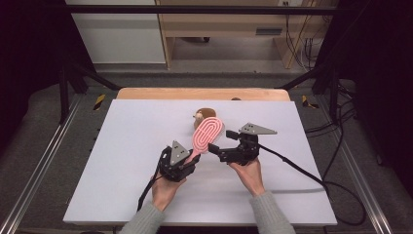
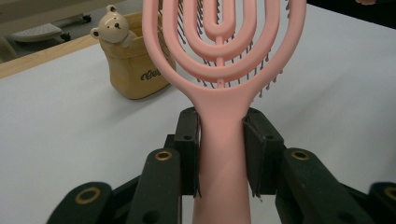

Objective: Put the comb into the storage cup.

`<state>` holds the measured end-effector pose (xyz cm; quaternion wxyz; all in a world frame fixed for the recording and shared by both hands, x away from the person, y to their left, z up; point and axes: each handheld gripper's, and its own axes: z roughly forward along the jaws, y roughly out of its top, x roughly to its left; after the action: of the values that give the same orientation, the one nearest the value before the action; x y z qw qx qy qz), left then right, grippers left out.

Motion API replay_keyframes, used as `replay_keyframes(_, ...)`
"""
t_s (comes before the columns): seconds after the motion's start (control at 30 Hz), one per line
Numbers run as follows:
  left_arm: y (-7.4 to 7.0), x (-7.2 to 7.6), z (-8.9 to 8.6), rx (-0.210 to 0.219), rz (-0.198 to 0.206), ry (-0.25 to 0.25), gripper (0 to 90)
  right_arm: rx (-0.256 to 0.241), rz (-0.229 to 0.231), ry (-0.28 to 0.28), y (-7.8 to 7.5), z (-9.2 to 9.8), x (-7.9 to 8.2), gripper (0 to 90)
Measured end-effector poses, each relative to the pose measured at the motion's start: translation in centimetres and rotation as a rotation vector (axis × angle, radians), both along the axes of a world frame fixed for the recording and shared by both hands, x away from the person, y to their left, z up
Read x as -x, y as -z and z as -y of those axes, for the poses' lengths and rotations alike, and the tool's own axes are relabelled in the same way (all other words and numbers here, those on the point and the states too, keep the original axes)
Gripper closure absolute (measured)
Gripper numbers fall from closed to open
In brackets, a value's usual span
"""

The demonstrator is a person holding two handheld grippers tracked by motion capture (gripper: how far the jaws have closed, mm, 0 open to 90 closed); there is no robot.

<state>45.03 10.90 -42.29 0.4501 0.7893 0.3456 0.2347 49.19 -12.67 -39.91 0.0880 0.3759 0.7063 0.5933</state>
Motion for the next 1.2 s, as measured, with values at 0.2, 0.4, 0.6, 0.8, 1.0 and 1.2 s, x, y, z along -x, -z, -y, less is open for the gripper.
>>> replay_keyframes(0.2, 0.0, 0.1, 0.4, 0.006, 0.001, 0.007, 69.1, 0.000, -0.018, -0.006, 0.1, 0.0, -0.2, 5.8)
replay_keyframes(0.4, 0.1, 0.3, 0.9, 0.012, 0.004, 0.014, 69.1, -0.002, -0.029, -0.015, 0.0, 0.0, -0.3, 10.3)
replay_keyframes(0.6, 0.2, 0.6, 1.4, 0.015, 0.008, 0.028, 69.1, -0.019, -0.067, -0.024, -0.1, 0.1, -0.4, 14.4)
replay_keyframes(0.8, 0.2, 1.0, 1.7, 0.013, 0.016, 0.034, 69.2, -0.016, -0.090, -0.014, -0.2, 0.2, -0.5, 19.6)
replay_keyframes(1.0, 0.4, 1.2, 1.9, 0.011, 0.020, 0.036, 69.2, -0.022, -0.121, -0.010, -0.2, 0.2, -0.7, 25.6)
replay_keyframes(1.2, 0.3, 1.2, 1.9, 0.016, 0.024, 0.032, 69.2, -0.024, -0.141, -0.007, -0.3, 0.2, -0.6, 33.8)
